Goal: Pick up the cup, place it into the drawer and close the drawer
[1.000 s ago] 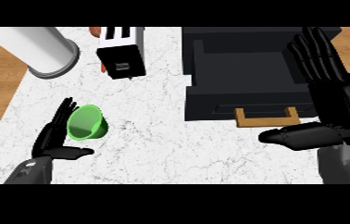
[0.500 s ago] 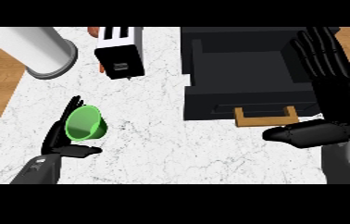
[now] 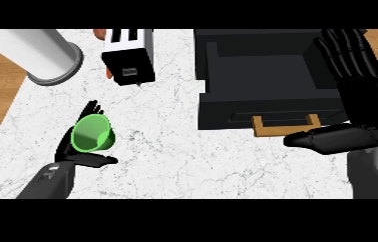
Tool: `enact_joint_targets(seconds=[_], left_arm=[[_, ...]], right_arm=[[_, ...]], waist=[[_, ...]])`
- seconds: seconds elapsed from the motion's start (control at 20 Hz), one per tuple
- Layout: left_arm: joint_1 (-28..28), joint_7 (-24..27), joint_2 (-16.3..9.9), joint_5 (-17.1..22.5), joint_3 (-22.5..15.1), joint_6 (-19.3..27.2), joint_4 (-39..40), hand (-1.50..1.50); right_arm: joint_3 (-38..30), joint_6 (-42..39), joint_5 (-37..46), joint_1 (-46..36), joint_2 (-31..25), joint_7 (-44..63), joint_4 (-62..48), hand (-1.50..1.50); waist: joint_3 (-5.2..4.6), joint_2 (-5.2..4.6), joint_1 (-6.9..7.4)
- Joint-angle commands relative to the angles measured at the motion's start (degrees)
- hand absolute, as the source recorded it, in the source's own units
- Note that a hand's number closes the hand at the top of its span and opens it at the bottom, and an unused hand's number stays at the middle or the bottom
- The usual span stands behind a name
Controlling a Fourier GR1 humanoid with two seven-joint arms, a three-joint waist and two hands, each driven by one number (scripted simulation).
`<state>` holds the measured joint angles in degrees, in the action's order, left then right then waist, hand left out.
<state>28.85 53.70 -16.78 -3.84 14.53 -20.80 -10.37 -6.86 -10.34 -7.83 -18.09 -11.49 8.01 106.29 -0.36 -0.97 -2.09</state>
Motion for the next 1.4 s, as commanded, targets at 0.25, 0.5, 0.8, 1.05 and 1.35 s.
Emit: enact_joint_targets(seconds=[0.25,0.5,0.8,1.05,1.35], left_arm=[[0.3,11.2,2.7,0.0,-0.1,-0.9,-4.4,1.50],[0.8,14.7,2.1,1.0,2.3,8.2,-6.2,1.50],[0.5,16.3,4.7,6.2,6.9,7.1,-7.3,1.50],[2.8,15.7,8.2,7.0,6.8,7.6,-10.1,1.50],[8.3,6.4,11.9,5.5,2.3,10.7,-17.9,1.50]], right_arm=[[-0.8,-0.3,0.5,0.4,-0.9,-0.3,-0.3,-1.50],[-0.3,-0.8,0.3,3.3,0.3,-2.2,-0.5,-1.50],[-0.8,0.4,-0.2,1.0,0.0,0.9,0.6,-1.50],[1.5,0.9,2.7,3.3,1.3,-1.0,1.3,-1.50],[0.0,0.0,2.1,3.0,0.2,-1.8,-0.4,-1.50]], waist=[[0.04,0.15,0.18],[0.12,0.21,0.23],[0.13,0.49,0.87],[0.23,0.71,1.07],[0.37,1.06,2.07]])
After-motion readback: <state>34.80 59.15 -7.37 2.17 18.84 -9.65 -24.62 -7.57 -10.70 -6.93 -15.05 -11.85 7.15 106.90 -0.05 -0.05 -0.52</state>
